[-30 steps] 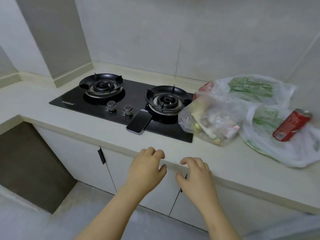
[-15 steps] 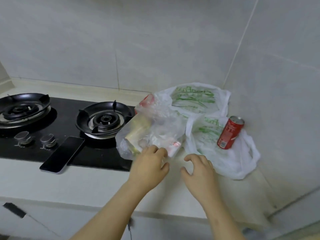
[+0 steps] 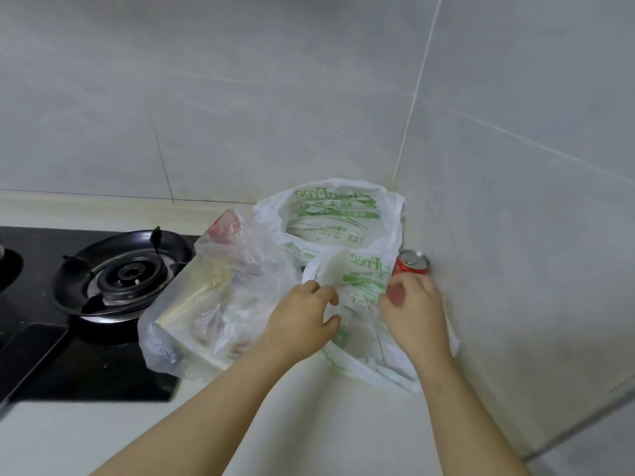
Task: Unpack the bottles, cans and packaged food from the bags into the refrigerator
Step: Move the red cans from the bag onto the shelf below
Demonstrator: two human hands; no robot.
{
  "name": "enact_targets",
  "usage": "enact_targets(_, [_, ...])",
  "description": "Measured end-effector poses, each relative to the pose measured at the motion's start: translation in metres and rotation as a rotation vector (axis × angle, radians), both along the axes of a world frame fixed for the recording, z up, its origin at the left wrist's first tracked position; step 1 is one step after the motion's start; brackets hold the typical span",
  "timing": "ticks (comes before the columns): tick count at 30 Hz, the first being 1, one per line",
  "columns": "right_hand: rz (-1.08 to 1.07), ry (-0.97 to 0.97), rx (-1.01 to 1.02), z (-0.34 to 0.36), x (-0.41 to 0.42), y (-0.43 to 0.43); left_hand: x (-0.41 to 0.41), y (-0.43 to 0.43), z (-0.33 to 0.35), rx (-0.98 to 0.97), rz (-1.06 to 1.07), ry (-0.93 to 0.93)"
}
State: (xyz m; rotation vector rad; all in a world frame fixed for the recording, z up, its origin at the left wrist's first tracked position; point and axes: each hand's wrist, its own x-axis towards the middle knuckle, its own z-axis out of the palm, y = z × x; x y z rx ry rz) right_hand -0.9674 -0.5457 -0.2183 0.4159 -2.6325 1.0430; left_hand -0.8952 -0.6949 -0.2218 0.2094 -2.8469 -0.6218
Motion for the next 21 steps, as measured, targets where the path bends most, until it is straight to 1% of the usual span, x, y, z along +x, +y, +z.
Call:
enact_targets(2, [-0.049,0.066,0.025,0.009,-0.020,0.000,-0.009,0.002,0.002,0.038,-0.008,-0.004])
enact_targets(7, [-0.060,-0.043,0.356,0.003,-0.049,-0.006,-0.021,-0.003,0.004,0.180,0.048,0.046])
enact_targets(10, [-0.031,-0.098,0.448,-0.006,-0.051,-0.007,-0.026,-0.008,0.003,0.213,0.053,0.056])
enact_targets(12, [-0.041,-0.087,0.455,-0.010,-0.050,-0.007,-0.028,-0.012,0.002,0.226,0.053,0.062])
enact_targets(15, [-0.063,-0.040,0.415,-0.011,-0.049,-0.007,-0.031,-0.017,0.000,0.241,0.052,0.072])
enact_targets(19, [-0.084,-0.002,0.441,-0.012,-0.050,-0.006,-0.035,-0.019,-0.002,0.262,0.042,0.083])
enact_targets(21, [-0.109,0.040,0.383,-0.015,-0.051,-0.008,-0.035,-0.022,-0.002,0.267,0.047,0.088])
